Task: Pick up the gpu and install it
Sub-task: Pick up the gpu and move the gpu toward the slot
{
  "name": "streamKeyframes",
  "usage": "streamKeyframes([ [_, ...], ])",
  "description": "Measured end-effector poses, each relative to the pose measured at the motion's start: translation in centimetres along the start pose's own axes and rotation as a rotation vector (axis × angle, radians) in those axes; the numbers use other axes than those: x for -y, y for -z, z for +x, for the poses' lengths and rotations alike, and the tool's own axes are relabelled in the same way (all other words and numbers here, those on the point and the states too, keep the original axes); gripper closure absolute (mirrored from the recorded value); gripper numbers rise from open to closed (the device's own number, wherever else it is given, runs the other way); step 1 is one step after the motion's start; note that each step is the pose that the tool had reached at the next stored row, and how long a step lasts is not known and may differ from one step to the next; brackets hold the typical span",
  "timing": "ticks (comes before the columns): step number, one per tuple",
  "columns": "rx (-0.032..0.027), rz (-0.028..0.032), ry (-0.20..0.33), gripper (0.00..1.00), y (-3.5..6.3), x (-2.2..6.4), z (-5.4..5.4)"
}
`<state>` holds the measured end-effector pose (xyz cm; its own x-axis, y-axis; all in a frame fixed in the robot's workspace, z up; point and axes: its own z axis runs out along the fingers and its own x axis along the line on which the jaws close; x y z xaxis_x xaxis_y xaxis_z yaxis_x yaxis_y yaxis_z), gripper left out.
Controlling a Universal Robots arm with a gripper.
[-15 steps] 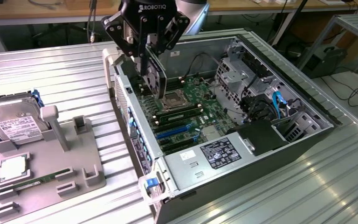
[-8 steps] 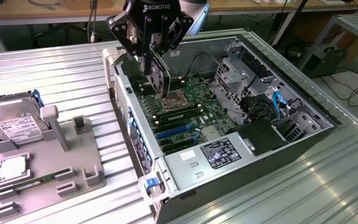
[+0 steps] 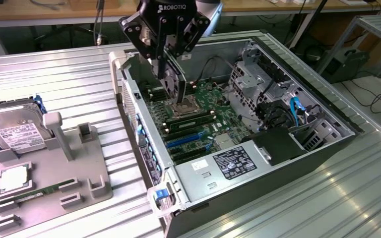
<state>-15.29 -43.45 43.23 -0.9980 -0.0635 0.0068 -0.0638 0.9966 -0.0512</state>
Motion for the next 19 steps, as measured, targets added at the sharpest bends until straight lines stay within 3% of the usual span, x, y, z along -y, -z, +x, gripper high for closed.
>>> streamKeyframes([
  [19, -0.0001, 0.0, 0.0, 0.72, 0.0, 0.1, -1.5],
])
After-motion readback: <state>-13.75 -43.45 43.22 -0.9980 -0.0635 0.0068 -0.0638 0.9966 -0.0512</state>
